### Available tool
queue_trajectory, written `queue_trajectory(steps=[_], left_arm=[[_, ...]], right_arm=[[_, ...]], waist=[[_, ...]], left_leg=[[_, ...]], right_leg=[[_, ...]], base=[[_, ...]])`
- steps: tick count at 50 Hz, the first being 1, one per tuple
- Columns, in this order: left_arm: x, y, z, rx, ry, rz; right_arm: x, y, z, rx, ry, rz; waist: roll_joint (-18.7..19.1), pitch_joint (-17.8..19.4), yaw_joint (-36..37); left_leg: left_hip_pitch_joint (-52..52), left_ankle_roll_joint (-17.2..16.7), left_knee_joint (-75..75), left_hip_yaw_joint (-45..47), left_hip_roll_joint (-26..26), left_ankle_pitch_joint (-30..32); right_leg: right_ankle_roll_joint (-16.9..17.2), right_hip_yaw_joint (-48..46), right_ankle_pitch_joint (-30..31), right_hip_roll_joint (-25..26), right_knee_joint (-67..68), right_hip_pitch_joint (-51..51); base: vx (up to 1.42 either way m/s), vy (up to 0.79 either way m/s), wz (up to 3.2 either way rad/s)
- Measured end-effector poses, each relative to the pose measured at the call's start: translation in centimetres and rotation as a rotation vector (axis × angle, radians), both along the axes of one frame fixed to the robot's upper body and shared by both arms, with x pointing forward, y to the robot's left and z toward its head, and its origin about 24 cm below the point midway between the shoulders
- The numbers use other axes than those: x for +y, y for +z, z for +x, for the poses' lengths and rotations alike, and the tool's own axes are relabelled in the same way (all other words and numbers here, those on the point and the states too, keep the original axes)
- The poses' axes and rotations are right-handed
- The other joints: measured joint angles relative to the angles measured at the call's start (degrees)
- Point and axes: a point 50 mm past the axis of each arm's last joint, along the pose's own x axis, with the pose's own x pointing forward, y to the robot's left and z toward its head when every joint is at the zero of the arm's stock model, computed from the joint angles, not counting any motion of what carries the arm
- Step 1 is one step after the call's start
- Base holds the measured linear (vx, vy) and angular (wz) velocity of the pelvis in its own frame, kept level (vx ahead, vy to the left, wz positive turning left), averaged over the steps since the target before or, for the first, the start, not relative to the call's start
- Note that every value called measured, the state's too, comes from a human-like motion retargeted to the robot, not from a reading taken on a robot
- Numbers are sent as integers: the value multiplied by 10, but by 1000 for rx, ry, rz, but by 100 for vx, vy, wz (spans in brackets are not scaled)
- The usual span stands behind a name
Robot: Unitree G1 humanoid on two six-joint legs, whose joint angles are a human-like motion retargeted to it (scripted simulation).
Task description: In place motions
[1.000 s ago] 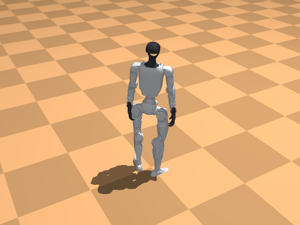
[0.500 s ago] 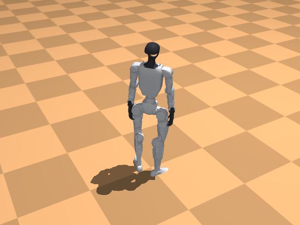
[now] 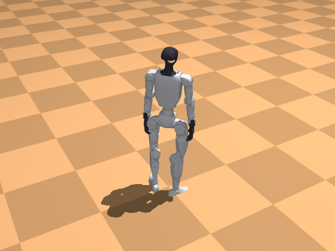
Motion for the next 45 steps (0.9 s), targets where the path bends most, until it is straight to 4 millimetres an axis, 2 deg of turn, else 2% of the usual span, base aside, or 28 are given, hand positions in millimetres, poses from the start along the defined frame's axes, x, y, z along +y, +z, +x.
queue_trajectory(steps=[24, 45], left_arm=[[-3, 0, 3, -2, -27, -5], [-7, -1, 5, -12, -35, 23]], right_arm=[[2, 0, 7, -17, 15, 6], [2, 0, 4, -14, 23, -6]], waist=[[7, -3, -1], [9, -11, 4]], left_leg=[[-13, 3, 1, -6, -3, 0], [-25, 2, 7, 0, 1, 3]], right_leg=[[1, 0, 7, -7, 2, -15], [0, 7, 9, -10, 3, -24]], base=[[0, 0, 0], [0, 0, 0]])
